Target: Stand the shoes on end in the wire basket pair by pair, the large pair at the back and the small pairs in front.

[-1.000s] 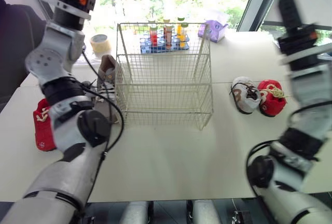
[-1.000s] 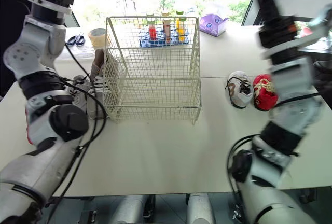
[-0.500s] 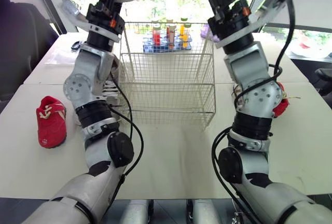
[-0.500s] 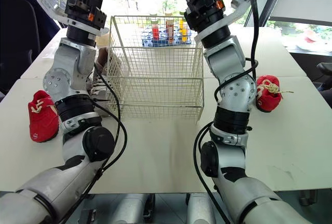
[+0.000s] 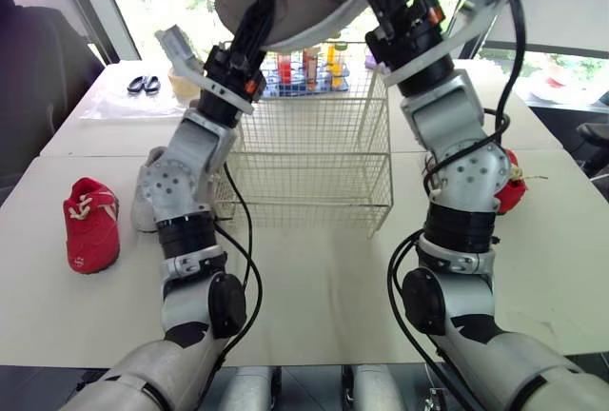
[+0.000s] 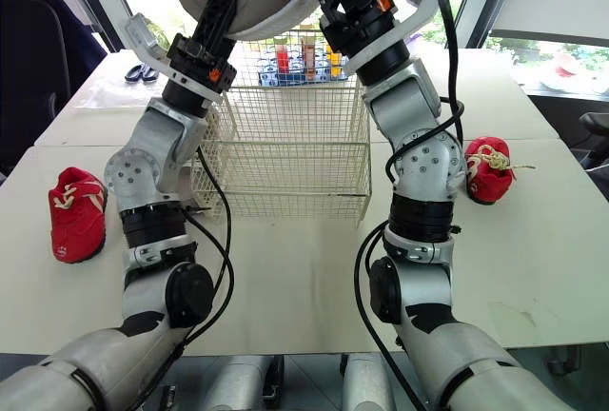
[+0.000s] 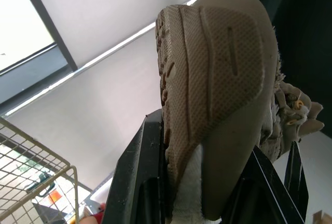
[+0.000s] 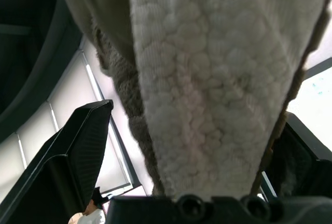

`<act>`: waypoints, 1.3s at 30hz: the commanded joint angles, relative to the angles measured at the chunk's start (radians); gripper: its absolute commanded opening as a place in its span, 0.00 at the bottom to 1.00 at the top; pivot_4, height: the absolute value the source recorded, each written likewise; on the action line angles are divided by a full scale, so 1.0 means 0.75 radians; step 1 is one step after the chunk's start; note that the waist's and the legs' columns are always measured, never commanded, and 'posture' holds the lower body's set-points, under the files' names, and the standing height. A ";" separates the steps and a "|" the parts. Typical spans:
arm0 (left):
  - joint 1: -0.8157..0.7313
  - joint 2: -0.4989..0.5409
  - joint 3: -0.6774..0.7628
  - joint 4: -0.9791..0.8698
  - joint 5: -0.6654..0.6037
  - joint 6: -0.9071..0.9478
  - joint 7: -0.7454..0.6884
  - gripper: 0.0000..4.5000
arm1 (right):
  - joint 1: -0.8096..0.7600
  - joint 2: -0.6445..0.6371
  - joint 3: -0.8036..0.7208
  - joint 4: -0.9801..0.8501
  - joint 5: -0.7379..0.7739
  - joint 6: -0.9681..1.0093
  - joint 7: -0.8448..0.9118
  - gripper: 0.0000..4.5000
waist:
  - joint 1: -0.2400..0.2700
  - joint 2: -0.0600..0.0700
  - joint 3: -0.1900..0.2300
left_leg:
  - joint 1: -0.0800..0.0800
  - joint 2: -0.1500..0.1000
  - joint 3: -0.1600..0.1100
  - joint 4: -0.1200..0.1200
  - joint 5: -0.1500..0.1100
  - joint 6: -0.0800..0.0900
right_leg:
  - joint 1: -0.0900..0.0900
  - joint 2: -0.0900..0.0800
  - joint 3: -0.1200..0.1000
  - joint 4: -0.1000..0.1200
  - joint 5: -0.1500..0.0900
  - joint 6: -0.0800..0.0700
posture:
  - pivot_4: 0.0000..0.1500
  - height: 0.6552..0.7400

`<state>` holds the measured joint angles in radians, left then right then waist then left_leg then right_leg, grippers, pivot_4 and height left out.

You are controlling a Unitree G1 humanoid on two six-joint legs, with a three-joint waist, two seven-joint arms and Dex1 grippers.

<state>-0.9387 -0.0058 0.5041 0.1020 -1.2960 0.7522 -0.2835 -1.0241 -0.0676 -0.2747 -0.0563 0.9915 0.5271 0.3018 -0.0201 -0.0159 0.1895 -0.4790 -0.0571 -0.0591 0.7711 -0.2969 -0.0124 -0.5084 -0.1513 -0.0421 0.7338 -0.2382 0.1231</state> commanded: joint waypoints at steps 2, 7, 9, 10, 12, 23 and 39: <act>0.029 -0.023 -0.099 -0.068 -0.019 0.020 -0.007 0.14 | -0.042 -0.007 -0.002 -0.063 -0.004 -0.046 -0.009 0.93 | 0.001 0.000 0.000 | 0.000 0.000 0.000 0.000 0.000 0.000 | 0.000 0.000 0.000 0.000 0.000 0.000 | 1.00 0.01; 0.047 0.002 -0.117 -0.058 0.000 -0.005 -0.015 0.14 | -0.032 -0.025 -0.029 -0.073 0.007 -0.057 -0.002 0.48 | 0.005 0.000 0.000 | 0.000 0.000 0.000 0.001 0.000 0.000 | 0.001 0.000 0.000 -0.001 0.000 0.000 | 1.00 0.01; 0.056 0.020 -0.132 -0.056 0.008 0.006 -0.030 0.14 | -0.030 -0.032 -0.025 -0.076 -0.005 -0.068 0.003 0.35 | 0.003 0.000 0.000 | 0.000 0.000 0.000 0.001 0.000 0.000 | 0.001 0.000 0.000 -0.001 0.000 0.000 | 1.00 0.01; 0.063 0.031 -0.146 -0.061 0.008 0.021 -0.042 0.25 | -0.032 -0.041 -0.021 -0.076 -0.017 -0.073 0.010 0.34 | 0.002 0.000 0.000 | 0.000 0.000 0.000 0.001 0.000 0.000 | 0.001 0.000 0.000 -0.001 0.000 0.000 | 1.00 0.01; 0.077 0.049 -0.181 -0.088 0.026 0.035 -0.059 0.46 | -0.038 -0.066 -0.009 -0.072 -0.059 -0.094 0.019 0.34 | 0.002 0.000 0.000 | 0.000 0.000 0.000 0.000 0.000 0.000 | 0.001 0.000 0.000 -0.001 0.000 0.000 | 1.00 0.01; 0.253 0.494 -0.371 -0.599 0.282 0.144 -0.020 0.77 | -0.306 -0.542 0.072 0.480 -0.370 -0.307 0.751 0.34 | -0.008 0.000 0.000 | 0.001 0.000 0.001 -0.002 0.000 0.000 | 0.000 0.000 0.000 -0.003 0.000 -0.001 | 1.00 0.01; 0.565 1.235 -0.172 -0.895 -0.047 0.403 -0.199 0.77 | -0.757 -0.672 0.274 1.663 -0.915 -0.694 1.452 0.34 | -0.029 0.001 0.001 | -0.001 0.002 -0.001 -0.004 0.000 -0.001 | -0.001 -0.003 0.001 -0.004 -0.003 -0.003 | 1.00 0.01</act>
<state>-0.5155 0.9062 0.3425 -0.5461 -1.3004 1.0618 -0.4438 -1.5533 -0.5683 -0.0554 1.1777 0.3217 0.0334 1.3760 -0.0415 -0.0152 0.1903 -0.4794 -0.0557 -0.0599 0.7682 -0.2973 -0.0132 -0.5091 -0.1538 -0.0416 0.7310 -0.2407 0.1211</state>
